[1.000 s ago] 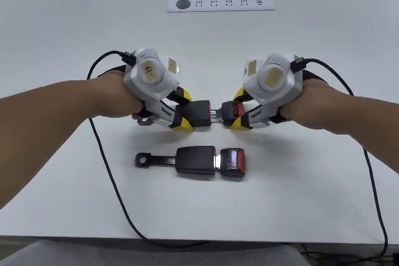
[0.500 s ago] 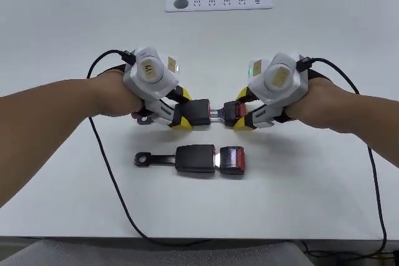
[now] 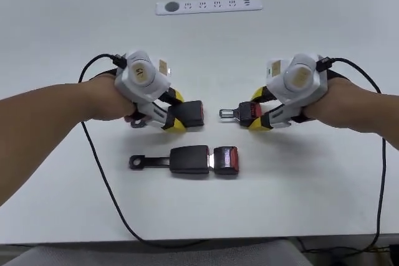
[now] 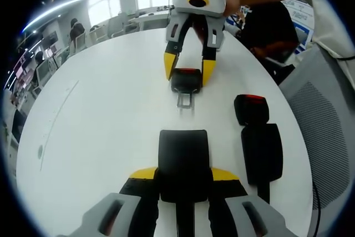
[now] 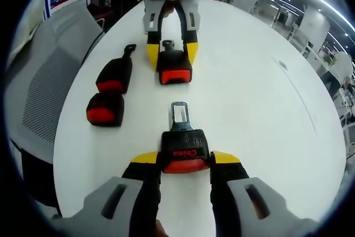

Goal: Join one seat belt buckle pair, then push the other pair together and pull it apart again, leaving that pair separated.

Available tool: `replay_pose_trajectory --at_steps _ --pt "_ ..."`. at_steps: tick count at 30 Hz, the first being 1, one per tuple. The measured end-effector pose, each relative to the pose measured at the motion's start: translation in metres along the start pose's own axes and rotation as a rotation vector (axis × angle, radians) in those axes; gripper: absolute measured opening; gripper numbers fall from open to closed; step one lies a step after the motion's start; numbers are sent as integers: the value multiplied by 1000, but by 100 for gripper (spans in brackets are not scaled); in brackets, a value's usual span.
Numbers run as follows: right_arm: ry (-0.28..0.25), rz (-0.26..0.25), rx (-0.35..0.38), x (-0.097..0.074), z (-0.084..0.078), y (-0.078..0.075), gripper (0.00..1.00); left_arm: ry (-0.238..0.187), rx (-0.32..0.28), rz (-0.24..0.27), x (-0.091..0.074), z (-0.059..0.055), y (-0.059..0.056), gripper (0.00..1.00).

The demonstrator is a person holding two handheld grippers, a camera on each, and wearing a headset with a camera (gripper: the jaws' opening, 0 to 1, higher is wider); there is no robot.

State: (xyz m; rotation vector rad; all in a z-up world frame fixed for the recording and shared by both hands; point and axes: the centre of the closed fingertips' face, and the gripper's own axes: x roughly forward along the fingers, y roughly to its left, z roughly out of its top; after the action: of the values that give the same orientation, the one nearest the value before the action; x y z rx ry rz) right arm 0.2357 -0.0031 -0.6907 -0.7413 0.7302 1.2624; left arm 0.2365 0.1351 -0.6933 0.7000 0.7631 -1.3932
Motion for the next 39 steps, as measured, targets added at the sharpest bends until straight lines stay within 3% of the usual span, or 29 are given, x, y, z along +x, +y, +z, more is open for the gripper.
replay_pose_trajectory --at_steps 8,12,13,18,22,23,24,25,26,27,28,31,36,39 --pt "24 -13 26 -18 -30 -6 34 12 21 10 0 0 1 34" --pt "34 -9 44 -21 -34 -4 34 4 14 12 0 0 1 34" --pt "40 -7 49 -21 -35 -4 34 8 18 9 -2 5 -3 34" --pt "66 -12 30 -20 -34 -5 35 29 31 5 -1 5 -1 36" --pt "85 -51 24 -22 -35 -13 42 45 39 17 1 4 4 40" --pt "94 -70 31 -23 -35 -15 44 53 28 30 0 4 8 42" --pt "102 -93 27 -24 -36 -17 46 75 -23 45 0 -2 13 45" --pt "105 -114 19 -26 -36 -19 48 67 -27 42 0 -1 14 48" --pt "80 -114 78 -29 -34 -17 49 19 -23 52 -6 12 11 49" --pt "39 -97 142 -31 -31 -13 48 -15 -52 66 -11 21 10 48" --pt "13 -111 186 -36 -30 -14 48 -36 -81 79 -18 27 9 49" --pt "-32 -135 235 -49 -28 -9 51 -36 -77 104 -29 25 5 50" --pt "-67 -172 218 -62 -22 15 54 -85 -131 191 -50 28 -16 54" --pt "-90 -202 227 -66 -13 33 60 -89 -156 233 -58 13 -25 59"
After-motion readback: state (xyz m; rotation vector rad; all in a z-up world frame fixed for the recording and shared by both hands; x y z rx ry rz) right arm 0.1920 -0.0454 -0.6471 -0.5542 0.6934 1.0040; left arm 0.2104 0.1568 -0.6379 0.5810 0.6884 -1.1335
